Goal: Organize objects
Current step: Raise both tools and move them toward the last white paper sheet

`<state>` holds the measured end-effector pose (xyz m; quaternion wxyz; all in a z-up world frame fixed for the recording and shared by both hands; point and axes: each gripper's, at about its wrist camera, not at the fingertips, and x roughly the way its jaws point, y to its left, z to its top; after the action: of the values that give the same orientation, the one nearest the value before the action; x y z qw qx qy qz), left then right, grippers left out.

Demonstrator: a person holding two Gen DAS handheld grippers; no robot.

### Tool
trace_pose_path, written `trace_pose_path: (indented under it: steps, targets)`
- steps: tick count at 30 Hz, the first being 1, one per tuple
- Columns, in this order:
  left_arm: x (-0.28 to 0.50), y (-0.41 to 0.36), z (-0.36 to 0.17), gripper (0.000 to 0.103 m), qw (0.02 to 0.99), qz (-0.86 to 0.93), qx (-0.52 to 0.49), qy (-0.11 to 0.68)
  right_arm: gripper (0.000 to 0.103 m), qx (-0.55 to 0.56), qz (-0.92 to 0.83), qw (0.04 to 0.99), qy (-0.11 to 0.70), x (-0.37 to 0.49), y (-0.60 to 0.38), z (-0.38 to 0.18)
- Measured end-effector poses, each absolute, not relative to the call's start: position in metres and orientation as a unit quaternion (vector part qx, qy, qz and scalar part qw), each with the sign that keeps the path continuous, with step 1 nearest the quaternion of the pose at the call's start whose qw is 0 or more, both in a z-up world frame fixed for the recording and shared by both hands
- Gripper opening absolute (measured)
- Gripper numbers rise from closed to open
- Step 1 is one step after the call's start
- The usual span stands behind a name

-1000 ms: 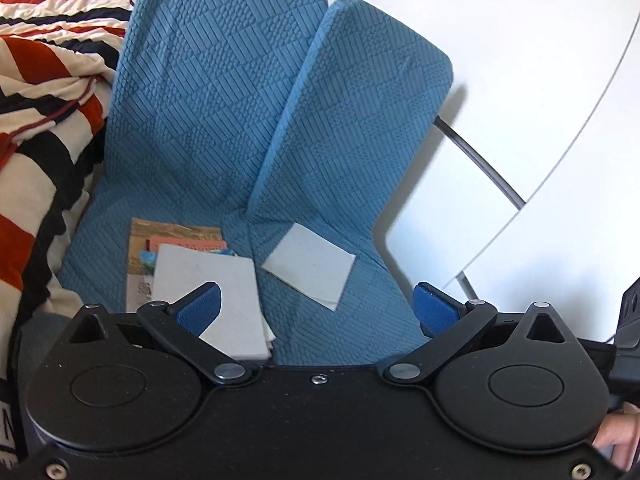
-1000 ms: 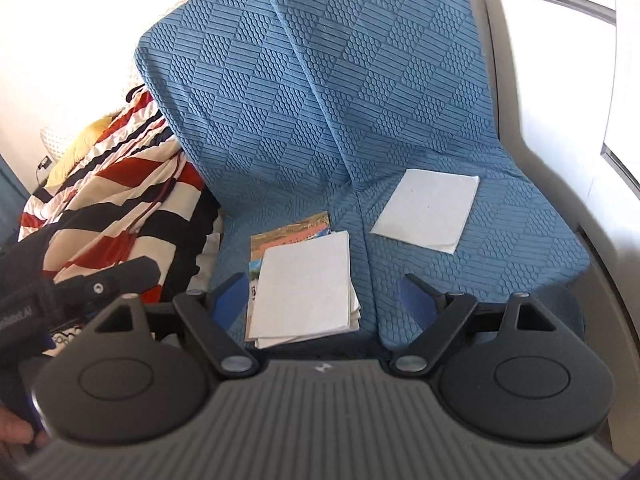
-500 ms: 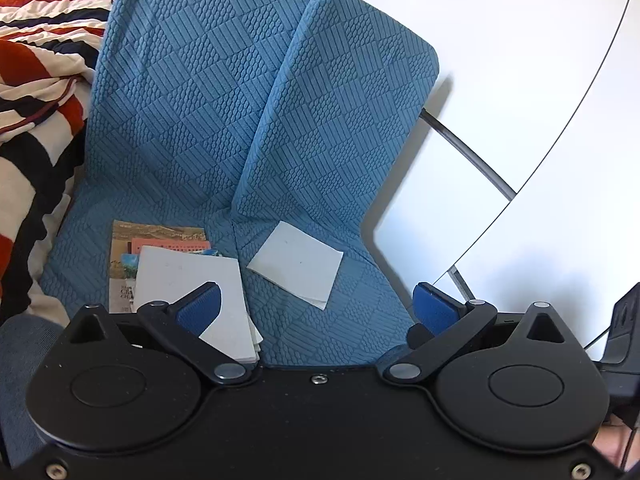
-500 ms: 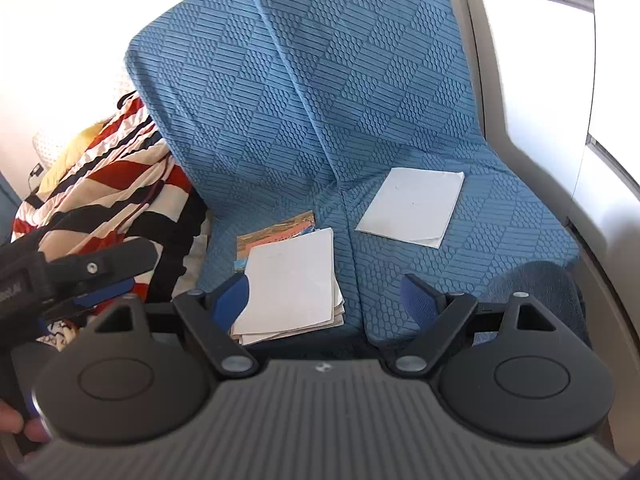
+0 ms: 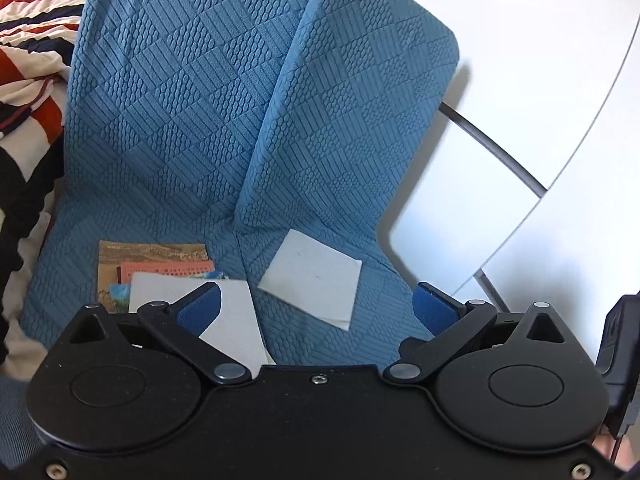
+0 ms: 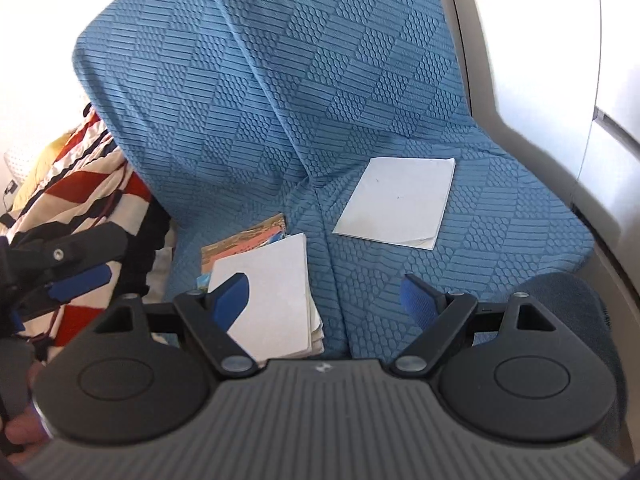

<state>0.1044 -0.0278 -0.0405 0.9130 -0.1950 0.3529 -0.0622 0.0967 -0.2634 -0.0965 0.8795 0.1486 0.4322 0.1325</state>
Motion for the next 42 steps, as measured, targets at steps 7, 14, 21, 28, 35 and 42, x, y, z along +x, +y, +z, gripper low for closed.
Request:
trace_pose_path:
  steps: [7, 14, 21, 28, 35, 42]
  targets:
    - [0.152, -0.018, -0.079, 0.102, 0.914, -0.066, -0.198, 0.347, 0.084, 0.139, 0.123, 0.876, 0.446, 0.131, -0.258, -0.132]
    - [0.204, -0.013, -0.132, 0.101, 0.902, -0.104, -0.205, 0.366, 0.084, 0.136, 0.097, 0.879, 0.447, 0.161, -0.256, -0.175]
    - [0.239, -0.012, -0.158, 0.101, 0.891, -0.111, -0.202, 0.391, 0.084, 0.128, 0.084, 0.880, 0.450, 0.188, -0.251, -0.214]
    - [0.275, -0.001, -0.180, 0.100, 0.878, -0.095, -0.202, 0.424, 0.084, 0.164, 0.069, 0.866, 0.467, 0.211, -0.256, -0.239]
    - [0.308, 0.012, -0.203, 0.091, 0.865, -0.074, -0.215, 0.448, 0.084, 0.232, 0.039, 0.843, 0.484, 0.243, -0.263, -0.254]
    - [0.336, 0.014, -0.236, 0.059, 0.835, -0.071, -0.253, 0.484, 0.083, 0.294, -0.021, 0.813, 0.502, 0.270, -0.284, -0.270]
